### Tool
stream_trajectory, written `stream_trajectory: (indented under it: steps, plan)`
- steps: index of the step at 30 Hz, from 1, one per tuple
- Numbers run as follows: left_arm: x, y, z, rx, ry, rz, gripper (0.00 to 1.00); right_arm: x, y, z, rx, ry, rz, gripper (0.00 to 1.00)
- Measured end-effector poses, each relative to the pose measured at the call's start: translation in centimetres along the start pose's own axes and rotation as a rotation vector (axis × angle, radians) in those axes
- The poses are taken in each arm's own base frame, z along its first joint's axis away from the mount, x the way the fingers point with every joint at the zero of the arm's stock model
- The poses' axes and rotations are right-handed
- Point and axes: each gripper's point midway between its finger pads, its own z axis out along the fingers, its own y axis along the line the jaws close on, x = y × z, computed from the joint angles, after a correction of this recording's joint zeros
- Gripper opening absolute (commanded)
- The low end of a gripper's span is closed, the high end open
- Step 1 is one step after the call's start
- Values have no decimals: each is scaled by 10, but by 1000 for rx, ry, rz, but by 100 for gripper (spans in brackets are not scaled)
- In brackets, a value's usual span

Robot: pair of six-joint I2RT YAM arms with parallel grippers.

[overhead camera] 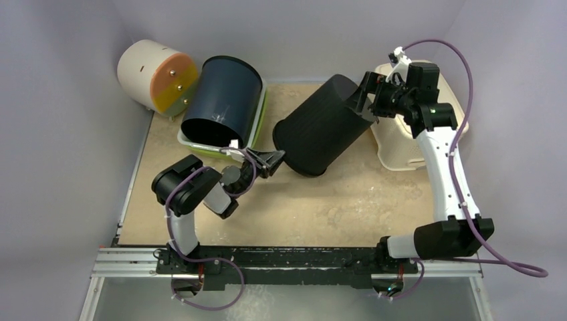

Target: Turn the large container upside down

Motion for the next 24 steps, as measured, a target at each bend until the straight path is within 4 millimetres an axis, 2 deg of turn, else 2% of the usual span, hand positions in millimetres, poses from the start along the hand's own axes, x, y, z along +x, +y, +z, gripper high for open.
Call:
stream_trajectory:
  steps: [2,4,6,7,16,24]
  plan:
    - [1,20,-10,-47,21,115,39,-8,2,-3,-3,-24,-9,99]
    - [-3,47,-24,-112,26,239,45,-11,-4,-5,18,-36,-7,100]
    - [-12,83,-45,-241,-6,168,49,-14,-12,-6,34,-41,1,99]
    - [-16,110,-63,-331,-18,107,50,-13,-14,-6,40,-39,5,100]
    - [-24,106,-67,-334,-50,62,50,-9,-12,-9,30,-21,7,99]
    - [-23,90,-70,-314,-34,126,51,-11,-1,-13,-23,-20,-3,100]
